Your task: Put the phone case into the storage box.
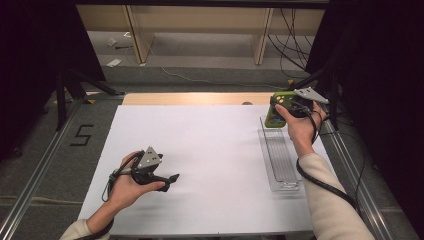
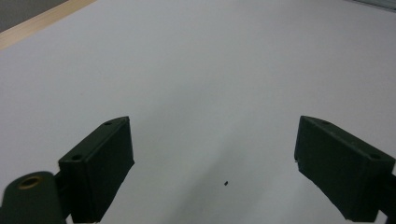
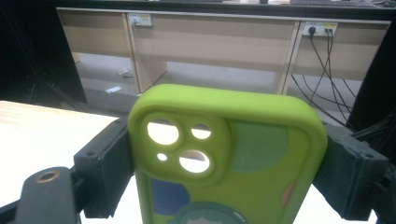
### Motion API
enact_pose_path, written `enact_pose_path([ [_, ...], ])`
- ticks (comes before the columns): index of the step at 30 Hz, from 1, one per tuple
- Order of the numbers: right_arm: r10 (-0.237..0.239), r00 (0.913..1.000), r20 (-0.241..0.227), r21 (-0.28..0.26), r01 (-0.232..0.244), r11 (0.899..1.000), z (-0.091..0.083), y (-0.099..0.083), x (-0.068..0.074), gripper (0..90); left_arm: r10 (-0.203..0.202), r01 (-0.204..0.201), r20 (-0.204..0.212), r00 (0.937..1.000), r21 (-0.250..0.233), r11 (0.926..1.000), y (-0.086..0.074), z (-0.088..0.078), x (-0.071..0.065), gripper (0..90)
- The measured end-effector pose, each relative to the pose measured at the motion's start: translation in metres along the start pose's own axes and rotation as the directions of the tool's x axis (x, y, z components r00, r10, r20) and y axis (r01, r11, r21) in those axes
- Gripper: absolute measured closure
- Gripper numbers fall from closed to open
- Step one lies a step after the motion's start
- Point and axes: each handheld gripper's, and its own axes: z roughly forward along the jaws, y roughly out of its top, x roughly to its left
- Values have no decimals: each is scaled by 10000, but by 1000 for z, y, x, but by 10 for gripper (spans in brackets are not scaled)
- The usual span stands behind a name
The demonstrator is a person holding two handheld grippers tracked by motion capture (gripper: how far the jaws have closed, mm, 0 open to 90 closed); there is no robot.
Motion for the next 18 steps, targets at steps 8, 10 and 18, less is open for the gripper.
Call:
enact_pose_path([
  [8, 11, 10000, 34, 81, -12, 10000, 3, -2, 0, 166, -7, 7, 7, 10000, -11, 10000, 0, 0, 0, 112],
  [10, 3, 10000, 36, 83, -4, 10000, 3, -2, -1, 166, -5, 5, 7, 10000, -3, 10000, 0, 0, 0, 112],
  [18, 24, 10000, 74, 126, -25, 9999, 5, -4, -2, 166, 3, -3, 9, 10000, -1, 10000, 0, 0, 0, 112],
])
